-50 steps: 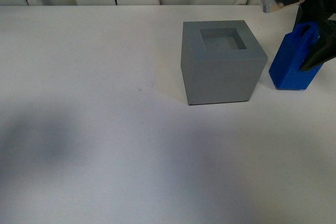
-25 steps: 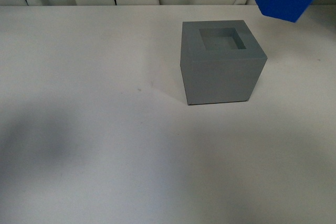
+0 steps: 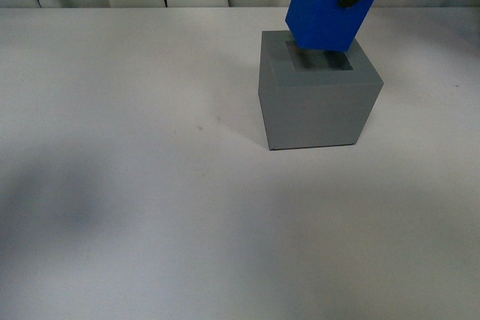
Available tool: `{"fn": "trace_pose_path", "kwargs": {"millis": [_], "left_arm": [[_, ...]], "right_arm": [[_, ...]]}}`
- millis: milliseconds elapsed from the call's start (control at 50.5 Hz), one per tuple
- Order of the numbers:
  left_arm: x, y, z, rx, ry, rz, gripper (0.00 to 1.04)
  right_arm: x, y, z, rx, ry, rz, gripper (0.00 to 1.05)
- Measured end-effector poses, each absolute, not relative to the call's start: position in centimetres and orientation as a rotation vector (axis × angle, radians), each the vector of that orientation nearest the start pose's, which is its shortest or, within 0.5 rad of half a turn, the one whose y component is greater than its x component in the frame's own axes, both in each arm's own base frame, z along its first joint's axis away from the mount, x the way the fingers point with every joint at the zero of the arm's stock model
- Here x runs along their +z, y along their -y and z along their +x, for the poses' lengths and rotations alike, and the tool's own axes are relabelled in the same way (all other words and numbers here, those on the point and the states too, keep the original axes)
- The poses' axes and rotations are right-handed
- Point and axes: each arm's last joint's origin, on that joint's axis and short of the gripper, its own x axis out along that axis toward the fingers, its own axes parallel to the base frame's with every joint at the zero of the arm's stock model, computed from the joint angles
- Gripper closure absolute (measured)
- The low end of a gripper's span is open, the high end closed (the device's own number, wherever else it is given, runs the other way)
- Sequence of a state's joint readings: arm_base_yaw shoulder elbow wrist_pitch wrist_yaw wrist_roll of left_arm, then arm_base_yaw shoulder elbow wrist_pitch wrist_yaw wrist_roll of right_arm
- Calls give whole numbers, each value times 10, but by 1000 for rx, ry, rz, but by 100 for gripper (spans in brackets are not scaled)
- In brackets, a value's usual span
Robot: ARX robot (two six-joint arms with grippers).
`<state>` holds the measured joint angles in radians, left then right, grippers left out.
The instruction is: Insert blue part into gray base
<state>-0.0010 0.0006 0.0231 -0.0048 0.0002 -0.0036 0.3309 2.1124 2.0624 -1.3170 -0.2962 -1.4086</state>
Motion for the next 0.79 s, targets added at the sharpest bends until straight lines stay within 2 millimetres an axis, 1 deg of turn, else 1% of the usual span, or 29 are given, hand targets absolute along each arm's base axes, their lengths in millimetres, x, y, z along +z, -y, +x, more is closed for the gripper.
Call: {"fn": "trace_pose_path", "kwargs": {"millis": [178,416,793], "left_arm": [[171,0,96,-1,18,-4,6],[171,0,96,-1,18,-4,6],[171,0,96,-1,18,-4,6]], "right_arm": [[278,-150,401,1408,-778,-1188,58],[272,-152,404,1421,-790,-1197,58],[271,-153,403,1437,-791,-1184,58]]}}
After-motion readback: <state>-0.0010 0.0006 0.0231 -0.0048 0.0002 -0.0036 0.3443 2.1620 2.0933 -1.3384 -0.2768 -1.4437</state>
